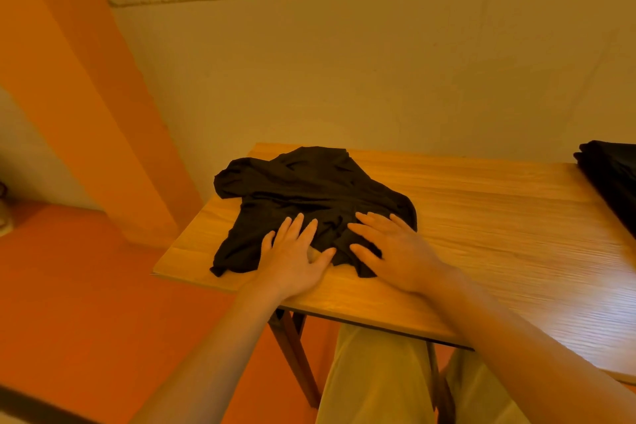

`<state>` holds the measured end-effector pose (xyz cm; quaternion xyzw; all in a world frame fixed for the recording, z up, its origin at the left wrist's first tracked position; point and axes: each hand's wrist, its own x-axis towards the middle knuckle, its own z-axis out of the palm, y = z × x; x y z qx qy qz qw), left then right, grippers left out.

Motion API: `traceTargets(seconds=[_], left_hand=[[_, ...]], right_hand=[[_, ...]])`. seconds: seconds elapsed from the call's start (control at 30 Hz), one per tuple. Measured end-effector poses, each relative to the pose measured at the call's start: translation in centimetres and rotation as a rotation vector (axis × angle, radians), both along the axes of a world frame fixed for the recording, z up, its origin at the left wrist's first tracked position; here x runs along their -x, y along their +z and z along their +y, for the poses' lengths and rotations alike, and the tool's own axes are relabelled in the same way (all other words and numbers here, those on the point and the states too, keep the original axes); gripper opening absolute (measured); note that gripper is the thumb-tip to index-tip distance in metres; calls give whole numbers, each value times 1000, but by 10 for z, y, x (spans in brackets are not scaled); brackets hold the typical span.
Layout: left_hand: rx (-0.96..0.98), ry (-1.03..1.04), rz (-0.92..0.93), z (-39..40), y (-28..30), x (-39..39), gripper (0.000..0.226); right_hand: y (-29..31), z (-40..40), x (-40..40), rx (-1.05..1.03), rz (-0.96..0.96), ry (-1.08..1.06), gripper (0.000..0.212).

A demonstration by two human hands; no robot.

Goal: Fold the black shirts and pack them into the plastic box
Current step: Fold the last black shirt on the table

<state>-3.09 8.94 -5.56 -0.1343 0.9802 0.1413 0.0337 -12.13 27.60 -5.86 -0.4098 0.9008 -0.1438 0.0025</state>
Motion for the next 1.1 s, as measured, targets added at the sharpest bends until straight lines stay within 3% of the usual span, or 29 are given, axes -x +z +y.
traceTargets(seconds=[0.1, 0.2, 0.47, 0.57, 0.67, 0.77, 0.9, 1.1], left_hand=[[-64, -89, 36, 12, 4, 21, 63], [-110, -152, 225, 26, 11, 42, 46], [81, -189, 390, 36, 14, 60, 29], [25, -162, 467, 39, 15, 58, 26], [-82, -116, 534, 46, 25, 59, 27], [-252, -103, 526, 51, 40, 58, 24], [-410, -127, 458, 49, 59, 52, 20], [-376, -132, 338, 19, 67, 34, 28]], right_hand=[[4, 14, 21, -26, 0, -78, 47], [10, 42, 43, 33, -7, -207, 38], [10, 117, 67, 144, 123, -460, 28], [14, 122, 64, 159, 137, -442, 30], [23, 112, 50, 215, 88, -254, 38], [28, 93, 40, 132, 42, -130, 55], [28, 80, 39, 229, 22, -174, 28], [40, 89, 48, 409, -102, -412, 36]])
